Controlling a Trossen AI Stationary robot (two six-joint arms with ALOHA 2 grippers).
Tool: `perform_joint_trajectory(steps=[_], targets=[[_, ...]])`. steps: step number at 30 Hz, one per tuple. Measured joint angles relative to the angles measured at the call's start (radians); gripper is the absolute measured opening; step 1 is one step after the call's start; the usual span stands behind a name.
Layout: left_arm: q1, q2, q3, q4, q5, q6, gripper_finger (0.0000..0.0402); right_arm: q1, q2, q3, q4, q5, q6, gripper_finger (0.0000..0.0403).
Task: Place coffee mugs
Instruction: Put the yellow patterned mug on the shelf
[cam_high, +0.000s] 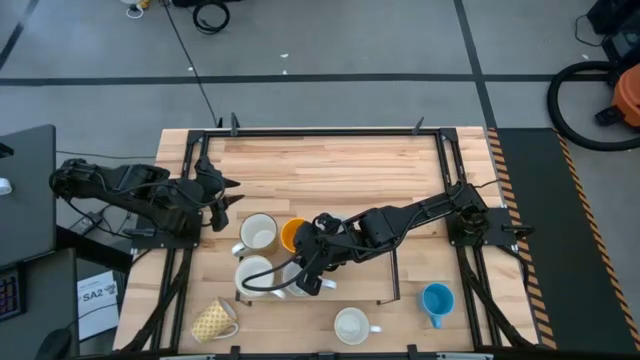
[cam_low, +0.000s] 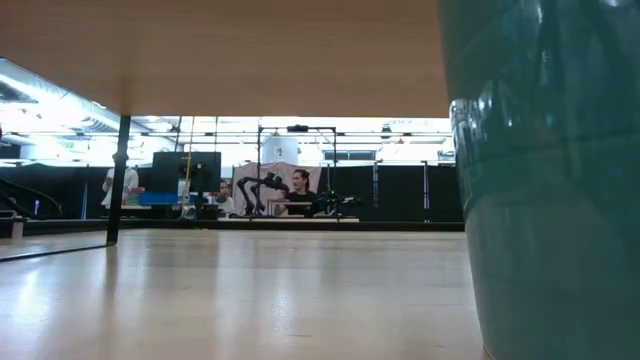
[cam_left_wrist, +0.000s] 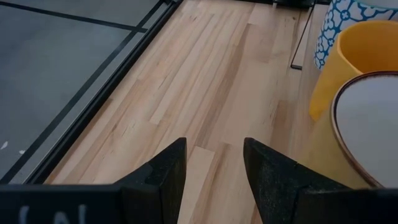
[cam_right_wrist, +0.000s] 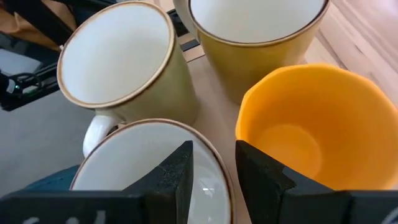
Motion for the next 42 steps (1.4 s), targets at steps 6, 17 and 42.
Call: perform_joint_trajectory(steps=[6, 17, 42], targets=[[0.0, 0.0, 0.0, 0.0, 0.0, 0.0, 0.0167, 0.0, 0.0, 0.0, -0.001, -0.018, -0.002, 0.0126], [0.0, 0.0, 0.0, 0.0, 0.0, 0.0, 0.0167, -0.001, 0.0, 0.0, -0.001, -0.019, -0.002, 0.0125], [-0.004, -0.063, 0.0, -0.104, 0.527, -0.282, 0.0167, 0.024, -0.148, 0.0, -0.016, -0.042, -0.24, 0.0125]])
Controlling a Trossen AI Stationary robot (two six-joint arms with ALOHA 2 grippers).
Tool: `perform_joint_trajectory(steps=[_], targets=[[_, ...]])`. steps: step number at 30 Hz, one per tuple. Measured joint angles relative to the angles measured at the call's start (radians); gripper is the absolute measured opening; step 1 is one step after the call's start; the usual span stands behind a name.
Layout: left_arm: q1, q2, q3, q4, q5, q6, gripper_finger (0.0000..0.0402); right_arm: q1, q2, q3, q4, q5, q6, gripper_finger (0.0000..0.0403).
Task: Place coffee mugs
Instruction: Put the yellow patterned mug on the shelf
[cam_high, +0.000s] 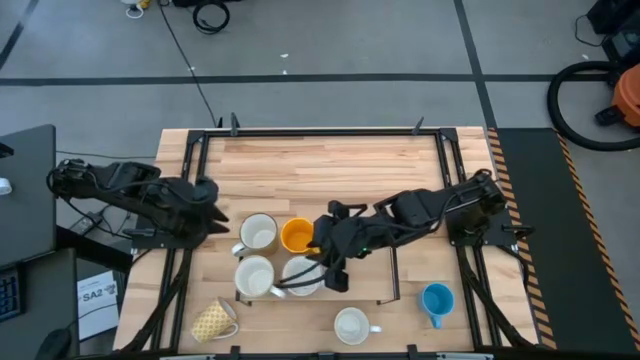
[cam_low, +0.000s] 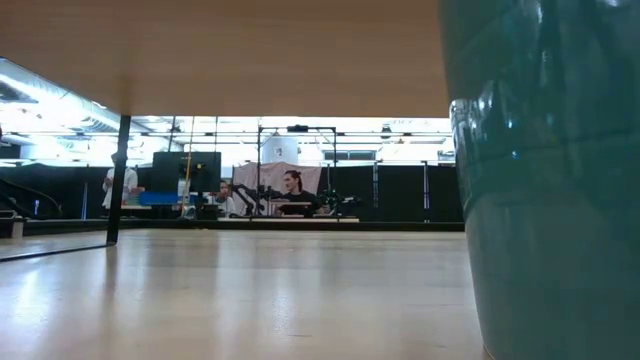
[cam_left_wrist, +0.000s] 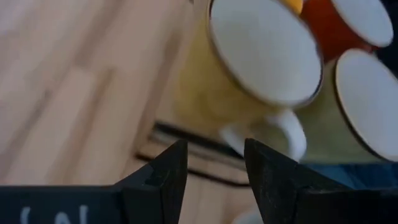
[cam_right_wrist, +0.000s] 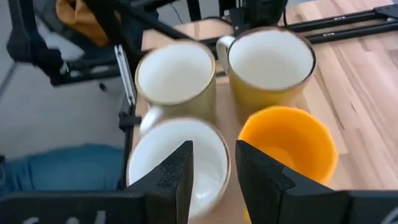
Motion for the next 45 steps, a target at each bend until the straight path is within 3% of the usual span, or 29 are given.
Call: perform_joint_trajectory(steps=[6, 15, 26, 34, 45], targets=[[-0.058, 0.002, 0.0, -0.099, 0.016, -0.039, 0.0167, 0.021, -0.028, 0.0, -0.126, 0.001, -0.049, 0.0125], [-0.273, 0.043, -0.037, -0.064, 0.015, -0.07, 0.0167, 0.059, -0.047, 0.0, -0.317, 0.084, -0.049, 0.0125], [-0.546, 0.065, -0.282, 0.325, 0.022, -0.158, 0.0167, 0.092, -0.053, 0.0, -0.323, 0.082, -0.049, 0.0125], [-0.616, 0.085, -0.384, 0.528, -0.028, -0.163, 0.0167, 0.092, -0.052, 0.0, -0.297, 0.08, -0.047, 0.0125], [-0.616, 0.226, -0.41, 0.615, -0.006, -0.162, 0.0167, 0.092, -0.052, 0.0, -0.286, 0.069, -0.046, 0.0125]])
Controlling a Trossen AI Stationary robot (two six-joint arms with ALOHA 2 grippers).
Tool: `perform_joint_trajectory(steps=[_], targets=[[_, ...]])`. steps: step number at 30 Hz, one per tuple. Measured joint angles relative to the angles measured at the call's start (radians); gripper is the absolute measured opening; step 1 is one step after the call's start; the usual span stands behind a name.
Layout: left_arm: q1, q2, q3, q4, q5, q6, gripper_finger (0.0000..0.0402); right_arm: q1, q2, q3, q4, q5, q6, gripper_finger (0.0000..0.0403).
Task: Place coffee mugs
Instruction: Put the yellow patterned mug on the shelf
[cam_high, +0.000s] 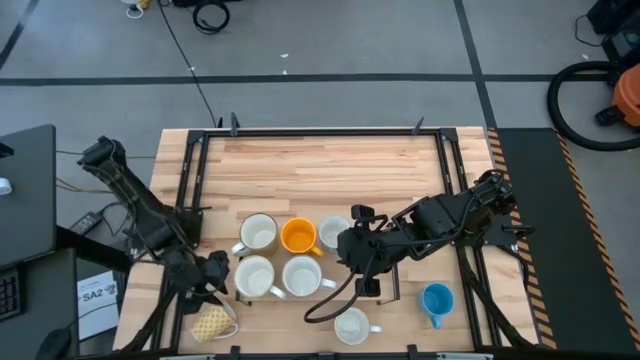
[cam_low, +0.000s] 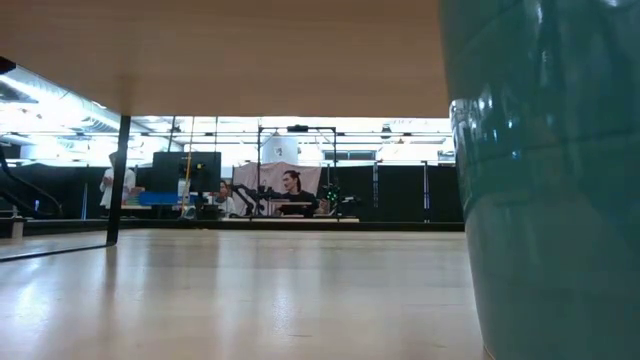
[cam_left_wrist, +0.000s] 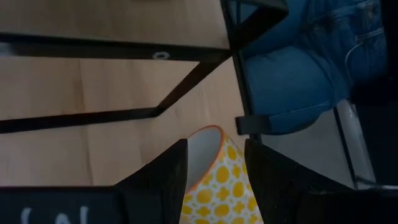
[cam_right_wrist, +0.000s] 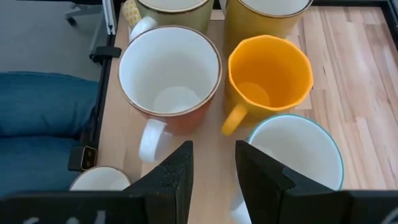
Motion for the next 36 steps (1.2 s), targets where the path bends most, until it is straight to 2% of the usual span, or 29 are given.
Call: perform_joint_trajectory(steps=[16, 27, 36], targets=[[0.001, 0.209, 0.001, 0.068, 0.191, -0.001, 0.0167, 0.0, 0.001, 0.0, 0.007, -0.023, 0.0, 0.0125], [0.0, 0.223, 0.0, 0.055, 0.367, -0.103, 0.0167, 0.0, 0.001, 0.0, 0.01, -0.023, 0.0, 0.0125], [-0.029, 0.223, 0.0, 0.055, 0.388, -0.244, 0.0167, 0.0, 0.001, 0.0, 0.01, -0.023, 0.0, 0.0125]])
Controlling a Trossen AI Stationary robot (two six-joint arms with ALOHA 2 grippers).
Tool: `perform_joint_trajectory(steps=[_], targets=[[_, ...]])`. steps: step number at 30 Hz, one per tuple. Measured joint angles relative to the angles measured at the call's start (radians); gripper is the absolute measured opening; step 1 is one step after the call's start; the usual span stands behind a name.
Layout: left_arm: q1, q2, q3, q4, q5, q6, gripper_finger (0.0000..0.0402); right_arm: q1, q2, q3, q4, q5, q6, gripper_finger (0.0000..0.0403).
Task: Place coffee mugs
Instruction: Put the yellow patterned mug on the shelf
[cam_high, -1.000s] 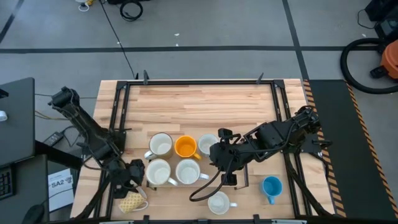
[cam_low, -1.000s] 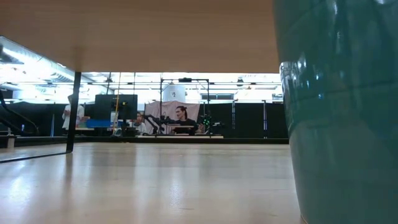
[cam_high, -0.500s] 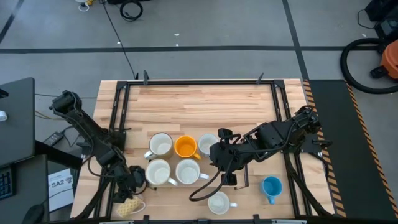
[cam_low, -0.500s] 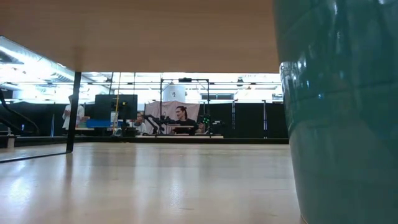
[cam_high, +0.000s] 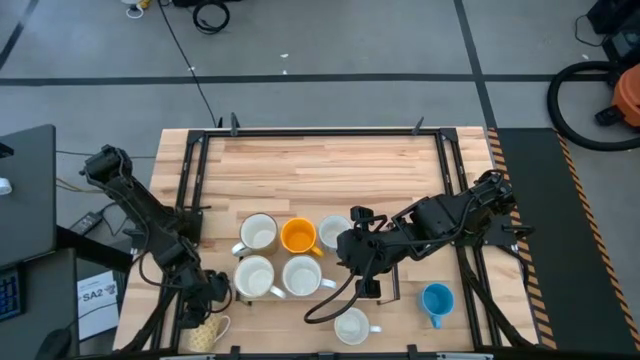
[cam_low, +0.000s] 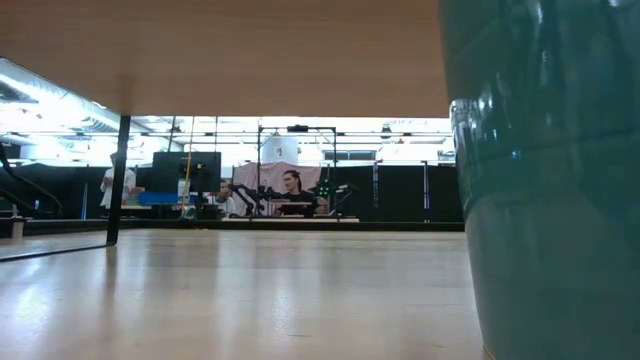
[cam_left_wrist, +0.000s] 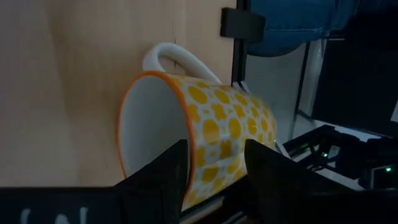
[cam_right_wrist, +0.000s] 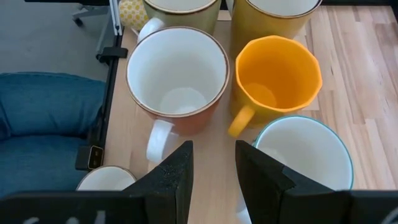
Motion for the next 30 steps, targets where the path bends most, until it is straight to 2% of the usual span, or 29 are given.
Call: perform_joint_trajectory(steps=[4, 15, 30], targets=[[-0.018, 0.0, 0.0, 0.001, -0.003, -0.051, 0.0167, 0.0, 0.0, 0.0, 0.0, 0.0, 0.0, 0.0125], [-0.027, 0.0, 0.0, 0.001, 0.011, -0.052, 0.0163, 0.0, 0.0, 0.0, 0.004, 0.0, 0.0, 0.0125], [-0.038, -0.004, 0.004, 0.015, 0.046, -0.043, 0.0058, 0.0, 0.0, 0.0, 0.003, 0.0, -0.003, 0.0125]])
